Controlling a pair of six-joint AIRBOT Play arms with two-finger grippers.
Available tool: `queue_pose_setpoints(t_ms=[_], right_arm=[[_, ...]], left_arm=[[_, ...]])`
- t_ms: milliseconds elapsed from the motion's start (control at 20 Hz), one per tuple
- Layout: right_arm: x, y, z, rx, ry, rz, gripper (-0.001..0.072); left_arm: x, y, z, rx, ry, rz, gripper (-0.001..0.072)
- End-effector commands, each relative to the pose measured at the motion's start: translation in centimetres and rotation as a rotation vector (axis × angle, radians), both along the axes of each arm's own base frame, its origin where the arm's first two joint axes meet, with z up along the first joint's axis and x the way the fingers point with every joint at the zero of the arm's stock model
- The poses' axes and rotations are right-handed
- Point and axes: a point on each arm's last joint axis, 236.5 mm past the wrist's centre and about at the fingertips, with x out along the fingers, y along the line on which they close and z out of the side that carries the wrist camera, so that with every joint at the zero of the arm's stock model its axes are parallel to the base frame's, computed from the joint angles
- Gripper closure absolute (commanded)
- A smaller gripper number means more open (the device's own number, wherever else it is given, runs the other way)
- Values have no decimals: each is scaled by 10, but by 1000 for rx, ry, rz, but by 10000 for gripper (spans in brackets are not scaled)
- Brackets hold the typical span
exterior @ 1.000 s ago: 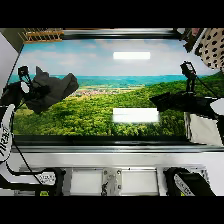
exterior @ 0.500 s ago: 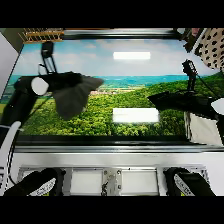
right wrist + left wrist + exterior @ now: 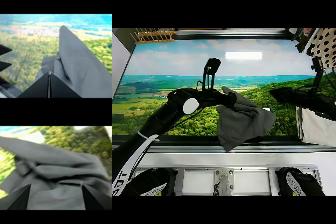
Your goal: Fold the clothes and pants, and hang the long-sleeved shirts on hangers.
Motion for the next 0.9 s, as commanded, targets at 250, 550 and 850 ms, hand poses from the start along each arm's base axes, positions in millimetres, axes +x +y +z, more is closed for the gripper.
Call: queue_pose_setpoints(t_ms=[250,550,850], right_arm=[[-15,-88,-66,-222,269,-239,688],[-28,-106,-89,-332,327,-242,687],[-42,-108,-117,-335,404,-246,687]], left_arm=[[-10,115,-143,24,496,242,24],[33,96,-184,-17,582,225,24],[36,48,-207,29,646,97,24]])
